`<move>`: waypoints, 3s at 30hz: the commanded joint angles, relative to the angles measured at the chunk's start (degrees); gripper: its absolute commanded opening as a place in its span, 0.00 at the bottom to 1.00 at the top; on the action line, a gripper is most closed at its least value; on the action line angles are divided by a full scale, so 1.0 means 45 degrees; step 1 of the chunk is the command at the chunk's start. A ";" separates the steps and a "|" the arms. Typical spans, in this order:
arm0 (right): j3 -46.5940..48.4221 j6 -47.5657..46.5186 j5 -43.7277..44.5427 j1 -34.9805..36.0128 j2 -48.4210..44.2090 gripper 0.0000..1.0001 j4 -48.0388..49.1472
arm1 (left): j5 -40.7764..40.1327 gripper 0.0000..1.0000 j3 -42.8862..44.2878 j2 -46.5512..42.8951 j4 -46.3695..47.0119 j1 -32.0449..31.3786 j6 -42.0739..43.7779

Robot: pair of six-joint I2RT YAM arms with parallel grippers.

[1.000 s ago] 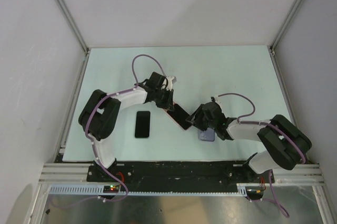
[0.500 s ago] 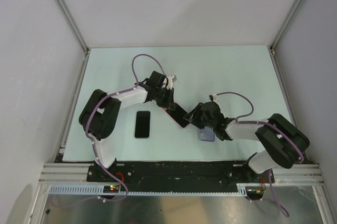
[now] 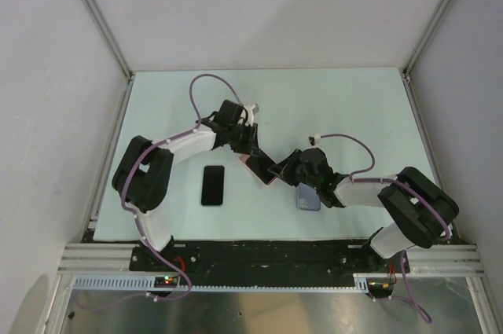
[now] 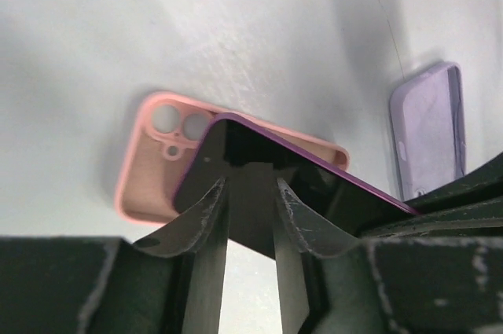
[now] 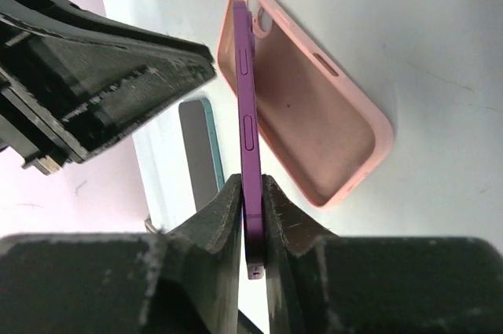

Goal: Put the phone into the phone case

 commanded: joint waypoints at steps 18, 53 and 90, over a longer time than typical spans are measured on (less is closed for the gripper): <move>0.0344 0.0537 -0.2079 -0.1152 -0.1129 0.03 -0.0565 | -0.3276 0.33 0.1006 0.0117 -0.0959 0.1168 0.1695; 0.0350 -0.0854 -0.8365 -0.3677 -0.1119 0.00 -0.1505 | -0.5676 0.00 -0.1229 -0.0882 -0.1280 -0.0859 -0.0821; 0.0813 -0.1768 -0.8465 -0.3928 0.1092 0.00 -0.1208 | -0.3491 0.00 -0.1444 -0.1282 -0.1292 -0.1000 0.1309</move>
